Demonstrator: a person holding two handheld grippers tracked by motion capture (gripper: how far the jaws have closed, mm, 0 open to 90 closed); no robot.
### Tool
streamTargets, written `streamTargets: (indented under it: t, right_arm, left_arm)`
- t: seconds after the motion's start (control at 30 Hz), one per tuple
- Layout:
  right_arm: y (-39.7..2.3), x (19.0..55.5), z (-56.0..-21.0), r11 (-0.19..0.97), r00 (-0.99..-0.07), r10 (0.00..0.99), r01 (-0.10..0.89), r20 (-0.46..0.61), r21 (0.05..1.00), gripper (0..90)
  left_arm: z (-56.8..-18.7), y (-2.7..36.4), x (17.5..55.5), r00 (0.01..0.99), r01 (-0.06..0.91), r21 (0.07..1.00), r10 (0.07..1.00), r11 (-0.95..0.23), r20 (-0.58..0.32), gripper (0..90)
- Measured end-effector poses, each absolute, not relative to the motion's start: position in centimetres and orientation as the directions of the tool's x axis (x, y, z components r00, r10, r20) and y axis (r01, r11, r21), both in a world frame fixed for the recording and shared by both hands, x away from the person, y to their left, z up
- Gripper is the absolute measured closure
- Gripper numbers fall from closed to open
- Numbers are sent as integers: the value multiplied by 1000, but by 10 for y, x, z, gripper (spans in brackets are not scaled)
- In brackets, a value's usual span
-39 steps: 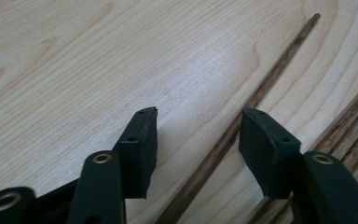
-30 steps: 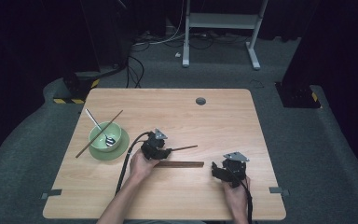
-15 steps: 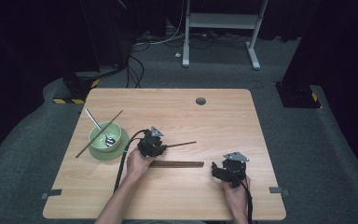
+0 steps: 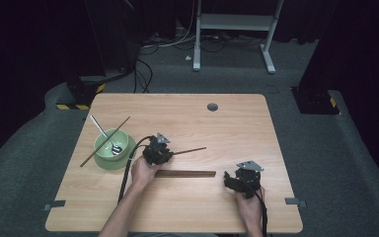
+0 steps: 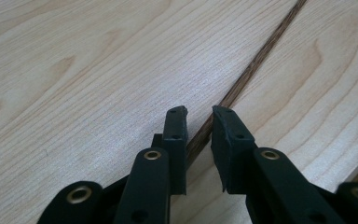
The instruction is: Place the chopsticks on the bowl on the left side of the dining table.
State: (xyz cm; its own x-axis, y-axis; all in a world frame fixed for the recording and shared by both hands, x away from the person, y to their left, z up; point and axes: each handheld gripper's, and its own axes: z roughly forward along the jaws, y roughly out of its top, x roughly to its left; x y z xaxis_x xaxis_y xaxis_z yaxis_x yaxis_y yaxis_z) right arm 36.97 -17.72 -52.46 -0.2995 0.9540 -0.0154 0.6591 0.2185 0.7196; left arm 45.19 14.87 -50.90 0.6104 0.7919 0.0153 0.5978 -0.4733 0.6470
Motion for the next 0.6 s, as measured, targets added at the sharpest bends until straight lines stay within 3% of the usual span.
streamTargets:
  t: [0.6]
  right_arm:
    - [-177,370,-525,219,-300,954,659,-15,720,215]
  left_arm:
    - [-510,173,448,589,609,649,808,-456,15,801]
